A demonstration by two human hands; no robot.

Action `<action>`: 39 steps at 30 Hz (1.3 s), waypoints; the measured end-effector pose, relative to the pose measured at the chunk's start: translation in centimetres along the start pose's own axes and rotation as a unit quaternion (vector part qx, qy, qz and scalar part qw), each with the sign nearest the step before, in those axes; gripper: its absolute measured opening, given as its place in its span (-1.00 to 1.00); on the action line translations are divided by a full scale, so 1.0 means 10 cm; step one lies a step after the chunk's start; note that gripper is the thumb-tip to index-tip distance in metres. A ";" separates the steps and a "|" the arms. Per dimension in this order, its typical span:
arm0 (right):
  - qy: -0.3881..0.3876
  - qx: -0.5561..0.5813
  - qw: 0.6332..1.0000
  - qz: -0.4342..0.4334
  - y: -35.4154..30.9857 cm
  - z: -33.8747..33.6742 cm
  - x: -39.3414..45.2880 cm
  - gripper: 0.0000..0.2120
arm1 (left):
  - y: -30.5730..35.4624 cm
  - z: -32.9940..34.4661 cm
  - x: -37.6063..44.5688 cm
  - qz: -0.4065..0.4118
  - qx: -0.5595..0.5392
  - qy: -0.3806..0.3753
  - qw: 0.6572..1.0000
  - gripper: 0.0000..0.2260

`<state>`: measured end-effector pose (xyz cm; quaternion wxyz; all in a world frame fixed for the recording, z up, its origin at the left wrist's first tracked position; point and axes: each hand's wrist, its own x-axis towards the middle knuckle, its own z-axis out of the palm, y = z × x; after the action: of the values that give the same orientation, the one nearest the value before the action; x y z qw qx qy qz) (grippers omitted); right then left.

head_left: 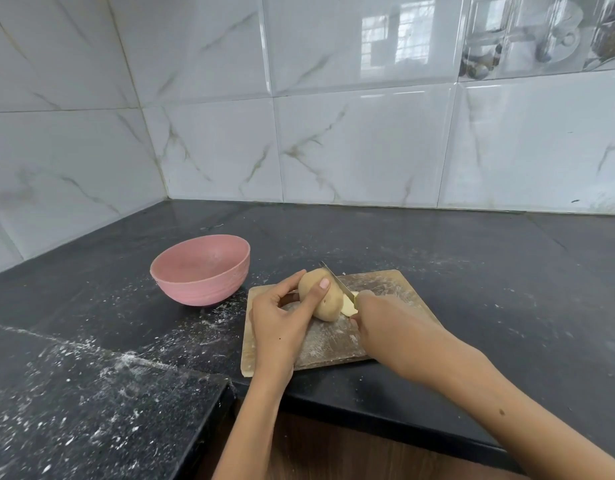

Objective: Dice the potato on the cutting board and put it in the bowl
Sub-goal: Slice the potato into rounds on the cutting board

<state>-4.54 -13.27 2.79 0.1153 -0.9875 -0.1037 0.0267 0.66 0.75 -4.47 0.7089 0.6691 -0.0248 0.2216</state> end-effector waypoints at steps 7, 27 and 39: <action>-0.003 0.020 0.999 0.034 0.00 -0.02 0.00 -0.81 | 0.07 0.00 -0.03 -0.043 0.004 0.001 0.999 -0.46; -0.125 0.100 0.984 0.082 -0.07 -0.35 0.13 -0.88 | 0.64 0.05 0.18 -0.211 0.107 -0.040 0.971 -0.52; -0.163 0.049 0.984 0.060 -0.07 -0.37 0.27 -0.81 | 0.60 0.09 0.09 -0.234 0.047 -0.007 0.971 -0.51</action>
<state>-1.80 -12.91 6.44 0.1436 -0.9675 -0.0605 0.1991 -0.35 0.18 1.60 0.7086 0.6905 0.1380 0.0465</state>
